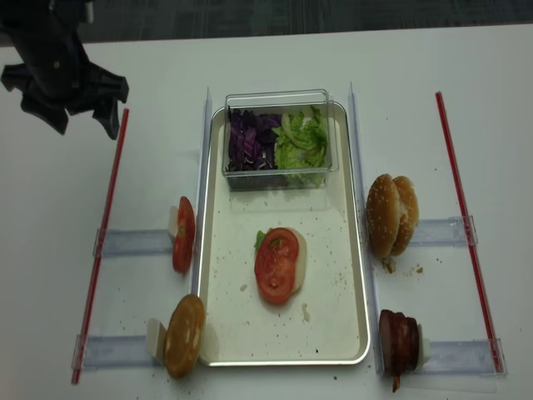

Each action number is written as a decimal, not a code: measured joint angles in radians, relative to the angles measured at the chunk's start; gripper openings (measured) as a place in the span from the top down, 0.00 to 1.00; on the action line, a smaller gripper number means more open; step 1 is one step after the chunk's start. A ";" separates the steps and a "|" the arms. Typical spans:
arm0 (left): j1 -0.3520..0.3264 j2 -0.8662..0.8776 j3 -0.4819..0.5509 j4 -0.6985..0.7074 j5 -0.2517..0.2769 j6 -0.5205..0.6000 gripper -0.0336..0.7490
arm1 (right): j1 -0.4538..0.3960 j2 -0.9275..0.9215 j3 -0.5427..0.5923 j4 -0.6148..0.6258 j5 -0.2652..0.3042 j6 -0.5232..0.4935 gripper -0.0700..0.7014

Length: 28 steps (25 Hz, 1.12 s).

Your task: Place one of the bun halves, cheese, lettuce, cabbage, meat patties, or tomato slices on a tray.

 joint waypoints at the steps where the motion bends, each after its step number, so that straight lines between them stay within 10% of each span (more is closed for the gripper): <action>1: 0.004 0.000 0.000 -0.010 0.000 0.004 0.28 | 0.000 0.000 0.000 0.000 0.000 0.000 0.33; 16: 0.005 -0.020 0.005 -0.062 0.001 0.088 0.31 | 0.000 0.000 0.000 0.000 0.000 0.004 0.33; 28: 0.007 -0.177 0.206 -0.114 0.002 0.110 0.31 | 0.000 0.000 0.000 0.000 0.000 0.004 0.33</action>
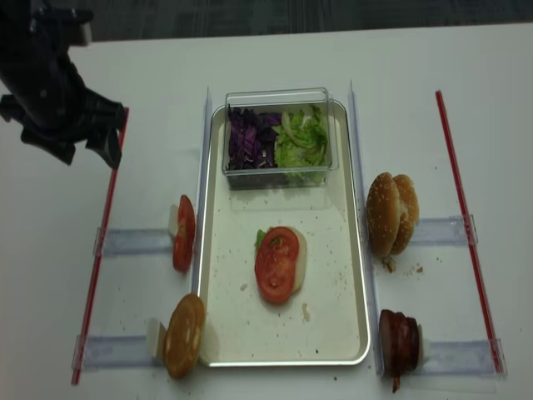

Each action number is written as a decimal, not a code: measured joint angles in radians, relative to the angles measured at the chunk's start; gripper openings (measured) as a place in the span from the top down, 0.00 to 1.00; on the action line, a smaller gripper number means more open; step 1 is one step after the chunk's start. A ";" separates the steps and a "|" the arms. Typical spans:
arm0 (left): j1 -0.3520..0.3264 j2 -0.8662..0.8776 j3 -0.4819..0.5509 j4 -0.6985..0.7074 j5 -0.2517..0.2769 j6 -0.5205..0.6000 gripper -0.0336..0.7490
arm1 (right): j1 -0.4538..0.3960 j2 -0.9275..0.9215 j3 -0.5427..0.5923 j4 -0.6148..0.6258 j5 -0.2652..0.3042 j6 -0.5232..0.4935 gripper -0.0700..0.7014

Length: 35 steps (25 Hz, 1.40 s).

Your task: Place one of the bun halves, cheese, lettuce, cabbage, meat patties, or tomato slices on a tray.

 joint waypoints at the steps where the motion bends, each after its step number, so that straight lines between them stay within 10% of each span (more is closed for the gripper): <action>1: 0.000 -0.021 0.018 -0.002 0.000 0.002 0.31 | 0.000 0.000 0.000 0.000 0.000 0.000 0.33; 35: 0.001 -1.122 0.654 -0.044 0.031 -0.016 0.31 | 0.000 0.000 0.000 0.000 0.000 0.000 0.33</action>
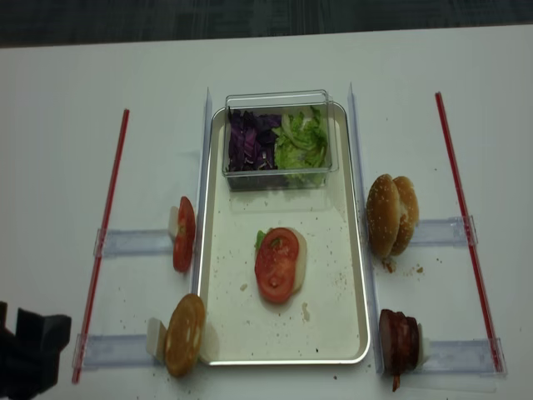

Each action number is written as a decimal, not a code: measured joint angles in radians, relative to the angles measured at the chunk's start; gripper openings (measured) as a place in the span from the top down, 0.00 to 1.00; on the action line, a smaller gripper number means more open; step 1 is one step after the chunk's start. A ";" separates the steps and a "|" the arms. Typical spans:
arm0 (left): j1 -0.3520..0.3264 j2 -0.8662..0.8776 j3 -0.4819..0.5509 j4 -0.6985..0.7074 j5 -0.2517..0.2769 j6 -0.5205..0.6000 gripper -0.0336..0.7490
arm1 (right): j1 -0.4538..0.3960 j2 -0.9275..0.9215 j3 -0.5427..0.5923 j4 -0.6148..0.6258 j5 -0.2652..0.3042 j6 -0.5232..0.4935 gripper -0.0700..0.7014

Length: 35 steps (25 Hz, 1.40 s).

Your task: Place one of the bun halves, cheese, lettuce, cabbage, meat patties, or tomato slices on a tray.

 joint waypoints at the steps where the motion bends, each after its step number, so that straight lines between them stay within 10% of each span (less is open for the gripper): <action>1: 0.000 -0.032 0.019 0.000 0.000 0.000 0.31 | 0.000 0.000 0.000 0.000 0.000 0.000 0.33; 35: 0.002 -0.512 0.153 0.047 0.007 -0.066 0.31 | 0.000 0.000 0.000 0.000 0.000 -0.006 0.33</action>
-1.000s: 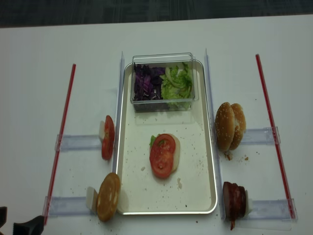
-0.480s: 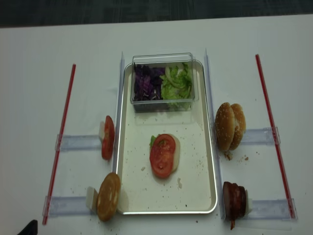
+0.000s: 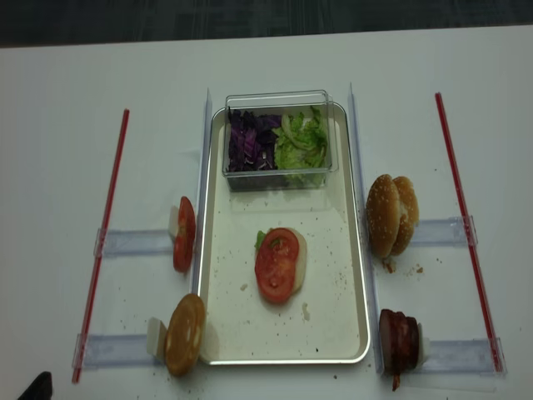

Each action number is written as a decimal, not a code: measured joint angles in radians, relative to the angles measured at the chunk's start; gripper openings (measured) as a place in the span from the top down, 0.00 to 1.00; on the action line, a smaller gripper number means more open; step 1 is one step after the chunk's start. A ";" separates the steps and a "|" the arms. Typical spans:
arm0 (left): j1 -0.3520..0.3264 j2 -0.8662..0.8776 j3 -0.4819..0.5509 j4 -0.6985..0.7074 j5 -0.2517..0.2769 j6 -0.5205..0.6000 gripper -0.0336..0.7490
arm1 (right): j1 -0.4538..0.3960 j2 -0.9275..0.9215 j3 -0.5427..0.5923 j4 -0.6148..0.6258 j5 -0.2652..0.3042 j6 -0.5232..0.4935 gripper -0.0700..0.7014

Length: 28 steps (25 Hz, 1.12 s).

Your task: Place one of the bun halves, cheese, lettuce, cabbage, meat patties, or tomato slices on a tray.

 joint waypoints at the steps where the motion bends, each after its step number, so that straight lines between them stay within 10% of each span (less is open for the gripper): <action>1: 0.000 0.000 0.000 0.004 0.000 -0.007 0.31 | 0.000 0.000 0.000 0.000 0.000 0.000 0.33; 28: 0.000 0.000 0.000 0.044 -0.002 -0.095 0.31 | 0.000 0.000 0.000 0.000 0.000 0.000 0.33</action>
